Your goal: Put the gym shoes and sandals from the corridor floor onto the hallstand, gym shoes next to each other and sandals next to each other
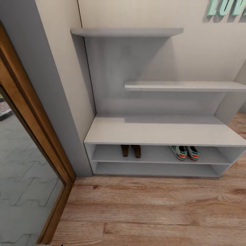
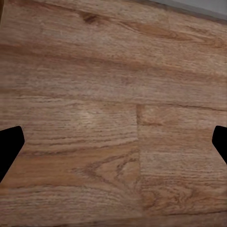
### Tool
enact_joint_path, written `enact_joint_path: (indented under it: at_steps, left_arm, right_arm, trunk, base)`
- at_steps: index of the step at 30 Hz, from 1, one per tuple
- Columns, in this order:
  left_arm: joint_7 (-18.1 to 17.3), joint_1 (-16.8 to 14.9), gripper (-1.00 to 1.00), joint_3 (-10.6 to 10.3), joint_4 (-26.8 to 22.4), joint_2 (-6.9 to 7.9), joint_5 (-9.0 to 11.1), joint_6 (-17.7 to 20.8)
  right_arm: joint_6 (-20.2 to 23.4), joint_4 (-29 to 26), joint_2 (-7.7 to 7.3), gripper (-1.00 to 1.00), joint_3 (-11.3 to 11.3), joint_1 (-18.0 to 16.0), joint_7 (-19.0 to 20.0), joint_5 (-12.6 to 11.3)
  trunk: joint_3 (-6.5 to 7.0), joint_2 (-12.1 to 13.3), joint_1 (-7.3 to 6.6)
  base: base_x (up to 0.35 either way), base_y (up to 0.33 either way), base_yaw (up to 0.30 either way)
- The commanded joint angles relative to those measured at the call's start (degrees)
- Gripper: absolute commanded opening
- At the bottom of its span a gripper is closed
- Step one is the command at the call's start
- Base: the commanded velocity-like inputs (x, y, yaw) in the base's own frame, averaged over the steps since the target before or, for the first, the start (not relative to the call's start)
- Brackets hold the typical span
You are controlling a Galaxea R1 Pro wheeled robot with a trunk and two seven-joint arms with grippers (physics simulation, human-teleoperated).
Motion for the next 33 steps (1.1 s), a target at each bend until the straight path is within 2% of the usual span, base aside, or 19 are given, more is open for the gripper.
enact_joint_path:
  at_steps: [1, 6, 8, 15, 24, 27, 30, 31, 33]
  left_arm:
    - [0.32, -0.03, 1.0, -0.03, 0.87, -0.04, 0.22, 0.06]
    - [0.75, -0.04, 1.0, -0.86, 2.03, -0.09, -1.21, 0.06]
    - [1.21, -0.02, 1.0, -1.29, 3.34, -0.24, -3.25, 0.06]
    - [2.81, 0.01, 1.0, -1.53, 4.19, -1.22, -5.76, 0.05]
    - [3.12, -0.02, 1.0, -1.61, 4.06, -1.9, -6.96, 0.11]
    - [3.41, 0.01, 1.0, -1.6, 4.69, -2.07, -7.31, 0.52]
    - [5.23, 0.65, 1.0, -1.64, 7.73, -1.83, -7.53, 0.62]
    - [9.16, 2.12, 1.0, -1.68, 11.44, -1.67, -7.66, 0.42]
    - [13.0, 3.02, 1.0, -1.71, 13.3, -1.79, -7.66, 0.42]
  right_arm:
    - [-0.09, 0.2, 0.12, 1.0, 0.52, 0.29, -3.59, -0.21]
    - [-0.05, 0.27, 0.32, 1.0, 0.52, 0.46, -5.38, -0.22]
    - [0.07, 0.3, 0.48, 1.0, 0.54, 0.61, -5.87, -0.22]
    - [0.14, 0.24, 0.71, 1.0, 0.55, 1.24, -5.91, -0.29]
    - [0.14, 0.23, 0.87, 1.0, 0.55, 1.33, -5.9, -0.39]
    - [0.14, 0.22, 0.95, 1.0, 0.55, 1.34, -5.9, -0.39]
    - [0.14, 0.22, 0.97, 1.0, 0.55, 1.34, -5.9, -0.38]
    - [0.16, 0.26, 0.49, 1.0, 0.7, 1.39, -5.71, -0.14]
    - [0.15, 0.28, -0.16, 1.0, 0.76, 1.54, -5.65, 0.15]
  trunk:
    - [0.14, 0.4, -0.23]
    - [1.04, 2.4, -1.33]
    - [1.4, 3.2, -1.77]
    - [2.66, 6.01, -3.31]
    - [4.27, 9.62, -5.28]
    - [4.27, 9.62, -5.28]
    - [4.27, 9.62, -5.28]
    - [4.27, 9.62, -5.28]
    - [4.27, 9.62, -5.28]
  base:
    - [0.0, 0.0, 0.0]
    - [0.0, 0.0, 0.0]
    - [0.0, 0.0, 0.0]
    - [0.0, 0.0, 0.0]
    - [0.0, 0.0, 0.0]
    - [0.0, 0.0, 0.0]
    - [0.0, 0.0, 0.0]
    - [0.0, 0.0, 0.0]
    - [0.0, 0.0, 0.0]
